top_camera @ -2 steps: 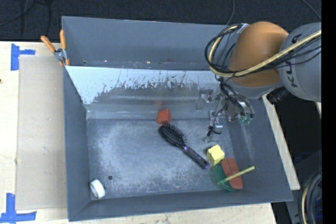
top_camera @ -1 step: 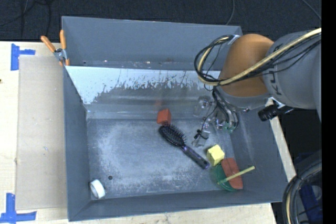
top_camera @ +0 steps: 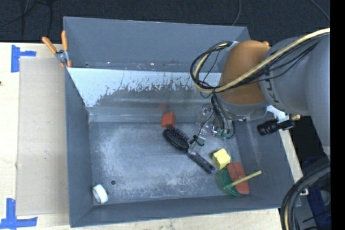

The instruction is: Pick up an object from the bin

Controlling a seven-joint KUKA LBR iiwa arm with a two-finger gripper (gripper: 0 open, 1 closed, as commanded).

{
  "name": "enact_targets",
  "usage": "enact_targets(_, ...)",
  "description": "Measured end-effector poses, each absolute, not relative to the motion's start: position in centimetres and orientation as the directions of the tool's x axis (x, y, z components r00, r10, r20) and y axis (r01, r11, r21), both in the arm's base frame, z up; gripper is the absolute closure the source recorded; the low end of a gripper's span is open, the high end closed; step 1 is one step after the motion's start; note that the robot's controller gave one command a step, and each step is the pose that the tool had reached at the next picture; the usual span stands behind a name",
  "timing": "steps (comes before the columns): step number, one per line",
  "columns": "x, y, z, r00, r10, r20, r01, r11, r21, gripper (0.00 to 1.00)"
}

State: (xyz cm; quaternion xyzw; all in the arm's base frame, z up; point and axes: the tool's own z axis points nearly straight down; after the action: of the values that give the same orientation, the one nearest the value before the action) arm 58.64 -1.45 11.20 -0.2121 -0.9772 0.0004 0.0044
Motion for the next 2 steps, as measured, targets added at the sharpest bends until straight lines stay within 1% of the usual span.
enact_targets(1,58.2,-0.2,11.9,-0.936,0.352,0.0,0.352,0.936,0.0,0.0)
enact_targets(2,57.5,0.2,7.4,-0.857,0.515,0.008,0.515,0.857,-0.003,0.0)
